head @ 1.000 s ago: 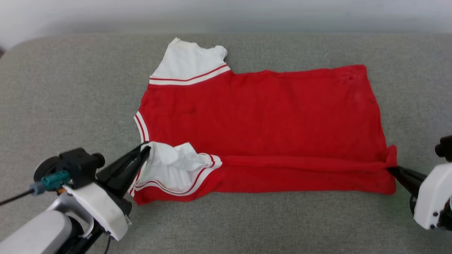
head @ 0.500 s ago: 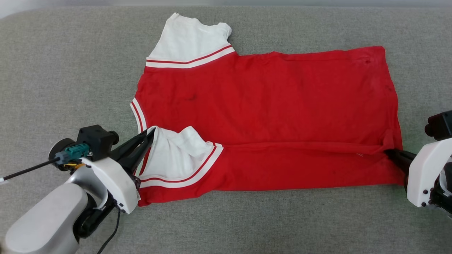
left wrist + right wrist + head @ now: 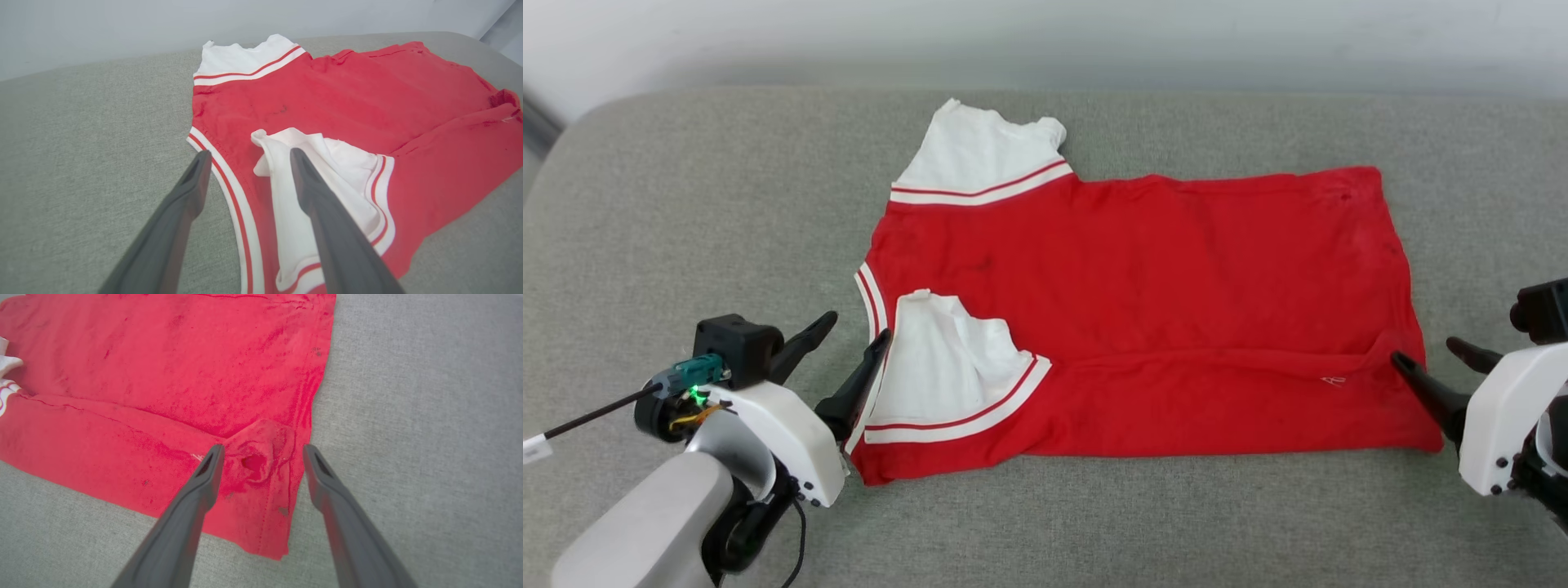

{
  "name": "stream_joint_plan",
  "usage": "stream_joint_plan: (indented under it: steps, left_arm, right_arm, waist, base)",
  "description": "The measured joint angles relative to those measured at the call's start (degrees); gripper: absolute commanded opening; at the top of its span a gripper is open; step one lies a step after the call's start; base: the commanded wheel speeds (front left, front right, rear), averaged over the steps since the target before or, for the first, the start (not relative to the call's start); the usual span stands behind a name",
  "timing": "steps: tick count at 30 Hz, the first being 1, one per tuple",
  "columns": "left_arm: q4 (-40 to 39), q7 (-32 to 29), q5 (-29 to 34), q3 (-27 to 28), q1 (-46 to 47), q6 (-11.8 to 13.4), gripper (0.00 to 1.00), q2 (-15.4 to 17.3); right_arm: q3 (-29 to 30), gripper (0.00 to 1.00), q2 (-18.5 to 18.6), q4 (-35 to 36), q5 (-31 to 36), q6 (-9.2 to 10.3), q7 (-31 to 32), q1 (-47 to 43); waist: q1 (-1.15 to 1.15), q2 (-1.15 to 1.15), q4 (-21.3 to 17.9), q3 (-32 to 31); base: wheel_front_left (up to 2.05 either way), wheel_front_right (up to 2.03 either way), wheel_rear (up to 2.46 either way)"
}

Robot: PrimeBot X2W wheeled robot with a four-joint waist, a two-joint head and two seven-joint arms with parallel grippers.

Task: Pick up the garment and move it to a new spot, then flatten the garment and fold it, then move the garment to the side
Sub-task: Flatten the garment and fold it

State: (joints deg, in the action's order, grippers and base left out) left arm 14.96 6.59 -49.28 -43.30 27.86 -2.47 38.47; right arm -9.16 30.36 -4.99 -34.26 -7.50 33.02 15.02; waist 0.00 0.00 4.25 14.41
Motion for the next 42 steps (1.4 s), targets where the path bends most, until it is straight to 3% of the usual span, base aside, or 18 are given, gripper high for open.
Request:
stream_joint_plan:
  steps: [7,9,12,20,24,29,30,31,36,42]
  left_arm:
    - [-7.2,-6.7,-6.7,0.8,-7.1,5.9,1.0,1.4]
    - [-10.0,-8.7,-7.5,0.8,-8.5,8.2,1.0,2.3]
    - [-12.8,-11.1,-7.9,0.5,-10.4,11.5,1.0,3.6]
    - [-14.0,-16.0,-6.8,-1.0,-11.7,17.3,1.0,5.5]
    - [-11.6,-16.6,-4.3,-2.6,-11.0,17.9,1.0,5.7]
    - [-8.0,-16.5,-4.8,-2.9,-9.9,16.2,1.0,4.1]
    - [-7.3,-16.5,-5.1,-2.8,-9.7,15.5,0.45,3.9]
    - [-6.8,-16.5,-5.4,-2.8,-9.5,14.8,0.0,3.7]
    - [-4.5,-15.1,-5.8,-2.9,-8.2,11.3,0.0,3.0]
    - [-6.9,-12.9,-4.1,-3.1,-8.2,10.6,0.0,3.5]
  right_arm:
    - [4.3,1.0,-2.9,5.8,5.1,0.0,1.5,-5.4]
    - [6.8,1.0,-5.6,8.5,6.0,0.0,1.5,-6.4]
    - [8.8,1.0,-9.9,12.3,6.7,-0.01,2.8,-8.7]
    - [11.6,1.0,-14.2,17.9,10.7,0.0,5.2,-11.6]
    - [12.3,1.0,-15.1,19.3,11.0,0.0,5.6,-11.7]
    - [13.4,1.0,-14.8,21.7,11.0,0.0,5.9,-12.6]
    - [13.7,1.0,-14.6,22.1,11.0,0.01,6.2,-13.0]
    - [14.1,1.0,-14.4,22.5,11.0,0.0,6.4,-13.1]
    - [15.7,1.0,-13.8,23.1,12.2,0.0,8.1,-13.6]
    - [15.5,1.0,-13.8,19.8,13.8,0.0,10.6,-12.9]
  waist:
    - [0.0,0.0,0.0,-3.5]
    - [-0.01,0.0,-0.1,-3.5]
    - [-0.01,0.0,-0.2,-2.9]
    - [-0.01,0.0,-1.2,-0.6]
    - [-0.01,0.0,-1.8,0.7]
    - [-0.01,0.0,-2.6,2.2]
    - [-0.02,0.0,-2.7,2.4]
    - [-0.02,0.0,-2.9,2.6]
    - [-0.02,0.0,-3.0,2.5]
    - [-0.01,0.0,-1.9,0.7]
  base:
    - [0.0,0.0,0.0]
    - [0.0,0.0,0.0]
    - [0.0,0.0,0.0]
    - [0.0,0.0,0.0]
    - [0.0,0.0,0.0]
    - [0.0,0.0,0.0]
    - [0.0,0.0,0.0]
    - [0.0,0.0,0.0]
    - [0.0,0.0,0.0]
    - [0.0,0.0,0.0]
